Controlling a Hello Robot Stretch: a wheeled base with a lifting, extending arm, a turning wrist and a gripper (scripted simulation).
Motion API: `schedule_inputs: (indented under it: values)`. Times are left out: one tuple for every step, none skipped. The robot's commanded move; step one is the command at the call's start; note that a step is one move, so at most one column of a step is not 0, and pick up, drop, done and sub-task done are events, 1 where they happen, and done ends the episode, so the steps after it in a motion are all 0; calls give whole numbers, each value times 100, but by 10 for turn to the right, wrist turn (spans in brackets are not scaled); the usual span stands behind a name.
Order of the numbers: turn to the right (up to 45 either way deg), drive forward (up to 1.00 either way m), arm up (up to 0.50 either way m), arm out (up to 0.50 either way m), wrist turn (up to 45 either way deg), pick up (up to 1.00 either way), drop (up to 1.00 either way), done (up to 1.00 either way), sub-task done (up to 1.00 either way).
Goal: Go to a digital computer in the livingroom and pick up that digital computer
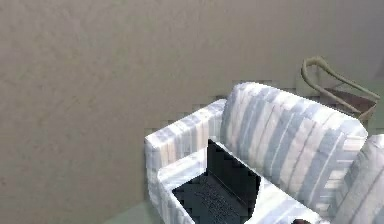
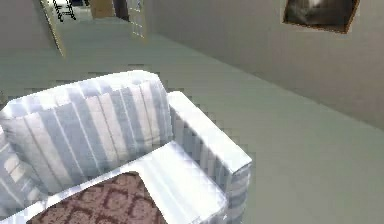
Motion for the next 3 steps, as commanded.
schedule_inputs:
  values:
    - [-450, 0, 0, 0, 0, 0, 0, 0, 0]
    - [-330, 0, 0, 0, 0, 0, 0, 0, 0]
    - [0, 0, 50, 0, 0, 0, 0, 0, 0]
